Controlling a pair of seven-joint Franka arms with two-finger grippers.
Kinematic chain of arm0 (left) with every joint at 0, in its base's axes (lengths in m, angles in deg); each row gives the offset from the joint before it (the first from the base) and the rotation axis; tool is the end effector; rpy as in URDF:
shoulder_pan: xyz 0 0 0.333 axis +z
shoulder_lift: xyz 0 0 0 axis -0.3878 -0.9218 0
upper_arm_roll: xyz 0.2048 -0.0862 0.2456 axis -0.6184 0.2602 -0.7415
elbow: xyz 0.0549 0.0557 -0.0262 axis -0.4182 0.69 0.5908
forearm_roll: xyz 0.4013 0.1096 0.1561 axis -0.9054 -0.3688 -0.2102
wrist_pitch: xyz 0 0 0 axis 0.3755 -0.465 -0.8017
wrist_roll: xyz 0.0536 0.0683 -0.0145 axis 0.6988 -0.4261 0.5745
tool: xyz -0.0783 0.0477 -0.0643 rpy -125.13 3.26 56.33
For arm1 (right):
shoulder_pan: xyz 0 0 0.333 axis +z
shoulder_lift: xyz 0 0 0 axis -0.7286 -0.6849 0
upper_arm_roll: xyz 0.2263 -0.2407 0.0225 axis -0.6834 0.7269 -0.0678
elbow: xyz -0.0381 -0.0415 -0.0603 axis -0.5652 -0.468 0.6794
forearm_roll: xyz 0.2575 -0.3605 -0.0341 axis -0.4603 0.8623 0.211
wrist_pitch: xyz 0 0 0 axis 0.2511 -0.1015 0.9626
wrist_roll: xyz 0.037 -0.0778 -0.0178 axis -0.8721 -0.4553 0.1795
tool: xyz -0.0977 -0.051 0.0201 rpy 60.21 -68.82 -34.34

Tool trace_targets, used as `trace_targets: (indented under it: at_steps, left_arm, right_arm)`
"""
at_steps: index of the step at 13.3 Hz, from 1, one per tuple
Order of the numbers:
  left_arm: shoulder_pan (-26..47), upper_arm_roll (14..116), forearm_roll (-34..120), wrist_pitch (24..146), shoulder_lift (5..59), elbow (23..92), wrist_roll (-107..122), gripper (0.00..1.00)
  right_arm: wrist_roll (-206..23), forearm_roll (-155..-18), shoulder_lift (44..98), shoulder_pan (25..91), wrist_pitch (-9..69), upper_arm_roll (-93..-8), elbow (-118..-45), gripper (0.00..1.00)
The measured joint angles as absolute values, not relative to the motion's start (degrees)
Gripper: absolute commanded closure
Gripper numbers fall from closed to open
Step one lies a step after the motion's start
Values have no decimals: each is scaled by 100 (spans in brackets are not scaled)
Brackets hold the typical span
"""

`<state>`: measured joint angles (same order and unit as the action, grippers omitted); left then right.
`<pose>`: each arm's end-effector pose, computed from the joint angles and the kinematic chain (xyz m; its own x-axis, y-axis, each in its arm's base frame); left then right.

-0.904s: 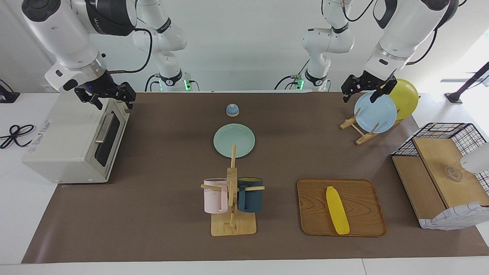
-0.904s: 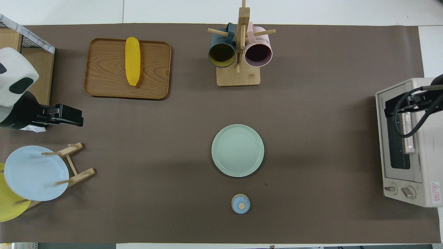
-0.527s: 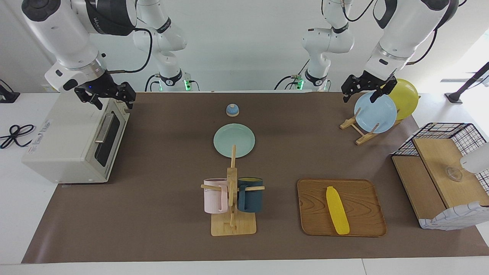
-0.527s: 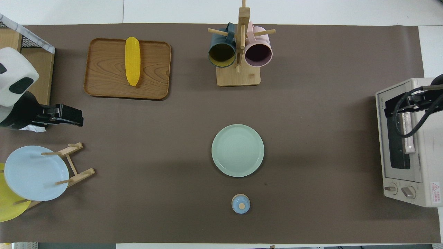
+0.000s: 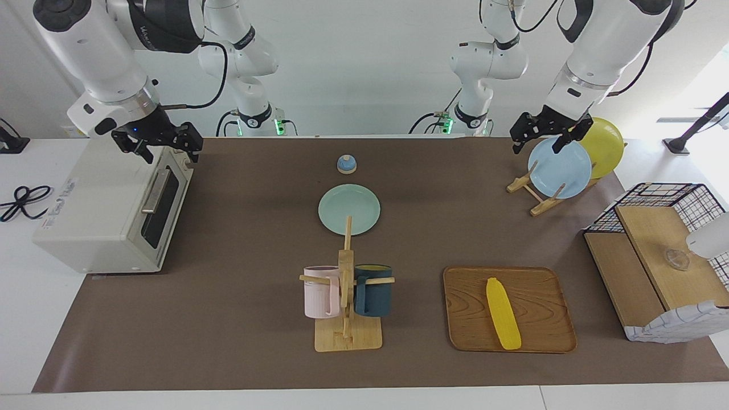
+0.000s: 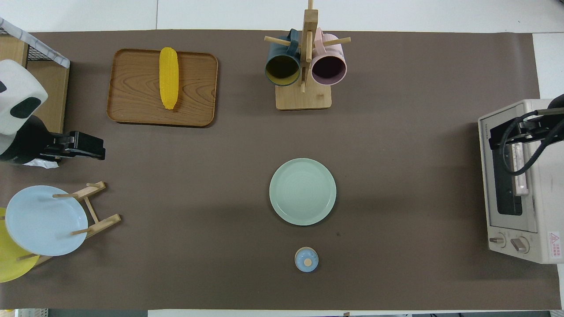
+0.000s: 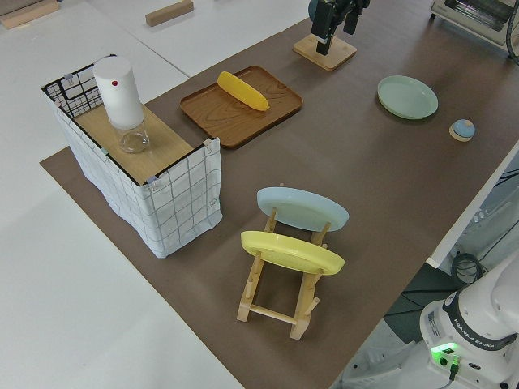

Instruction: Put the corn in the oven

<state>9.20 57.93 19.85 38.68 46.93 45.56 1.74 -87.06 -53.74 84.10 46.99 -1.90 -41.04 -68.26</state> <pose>0.5726 -0.1014 0.6211 0.9999 -0.0070 -0.0133 -0.0065 -0.9993 0.0377 0.6072 -0.0219 0.6046 0.9920 0.0333 -0.1218 0.0375 -0.9988 0.0323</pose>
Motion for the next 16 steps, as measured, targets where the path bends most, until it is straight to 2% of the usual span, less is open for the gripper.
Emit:
trace_targets:
  at_steps: [3,6,9,16]
  left_arm:
    - [920,5793,2118,4073,4530,4548,242,0]
    - [921,5794,2323,4323,3900,4220,254,0]
    - [923,5794,2438,4640,2699,3466,254,0]
    - [981,5799,2451,5113,201,1282,243,0]
  right_arm:
    - [-9374,-5363,8533,4513,297,-4101,-7308,100]
    - [-9930,-4914,8791,4197,1206,-4086,-8214,100]
    - [-9414,-4559,8964,4192,1808,-4099,-9082,100]
    - [-9026,-4104,8974,4191,1872,-4121,-9349,100]
